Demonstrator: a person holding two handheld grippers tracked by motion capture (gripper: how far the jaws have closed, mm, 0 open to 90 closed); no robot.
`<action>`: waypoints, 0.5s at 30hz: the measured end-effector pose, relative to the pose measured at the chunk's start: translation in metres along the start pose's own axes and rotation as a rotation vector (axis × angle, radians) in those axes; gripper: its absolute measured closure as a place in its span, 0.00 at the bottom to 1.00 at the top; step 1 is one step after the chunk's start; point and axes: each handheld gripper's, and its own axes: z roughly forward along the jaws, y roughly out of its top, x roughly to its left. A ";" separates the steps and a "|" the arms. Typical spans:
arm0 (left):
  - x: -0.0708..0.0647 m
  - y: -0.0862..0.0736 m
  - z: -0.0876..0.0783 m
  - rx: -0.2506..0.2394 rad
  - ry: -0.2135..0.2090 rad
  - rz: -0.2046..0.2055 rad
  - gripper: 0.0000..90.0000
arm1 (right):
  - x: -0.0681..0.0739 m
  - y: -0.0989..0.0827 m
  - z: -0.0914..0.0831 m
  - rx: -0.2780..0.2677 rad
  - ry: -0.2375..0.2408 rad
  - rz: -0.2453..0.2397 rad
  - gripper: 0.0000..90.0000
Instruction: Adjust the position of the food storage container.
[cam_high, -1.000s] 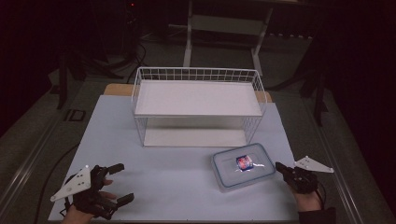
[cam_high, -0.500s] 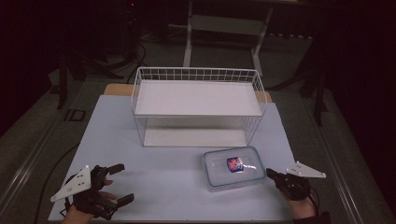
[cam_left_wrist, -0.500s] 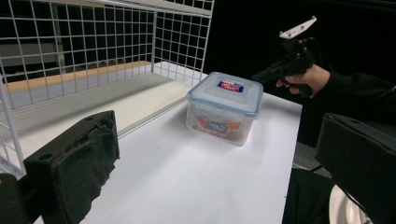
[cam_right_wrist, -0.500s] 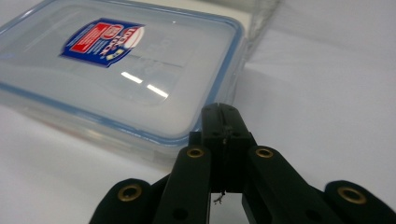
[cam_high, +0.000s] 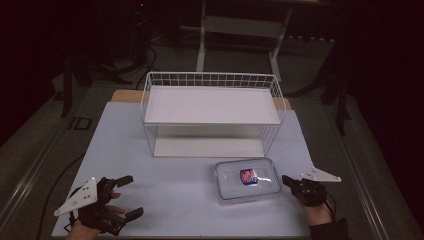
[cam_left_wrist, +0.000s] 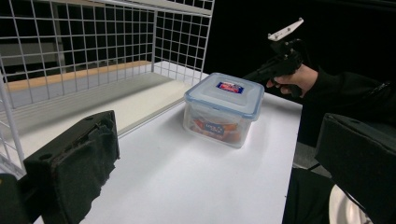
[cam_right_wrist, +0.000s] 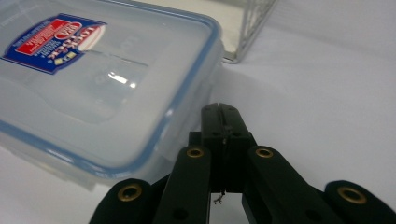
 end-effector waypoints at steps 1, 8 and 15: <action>0.000 0.000 0.000 0.000 -0.001 0.001 0.00 | 0.002 0.001 0.002 0.004 0.002 -0.008 1.00; 0.000 0.000 0.000 0.001 -0.001 0.000 0.00 | 0.007 0.005 0.004 0.000 0.001 -0.014 1.00; 0.000 0.000 0.001 0.003 -0.003 0.002 0.00 | 0.024 0.009 0.009 0.008 0.051 -0.047 1.00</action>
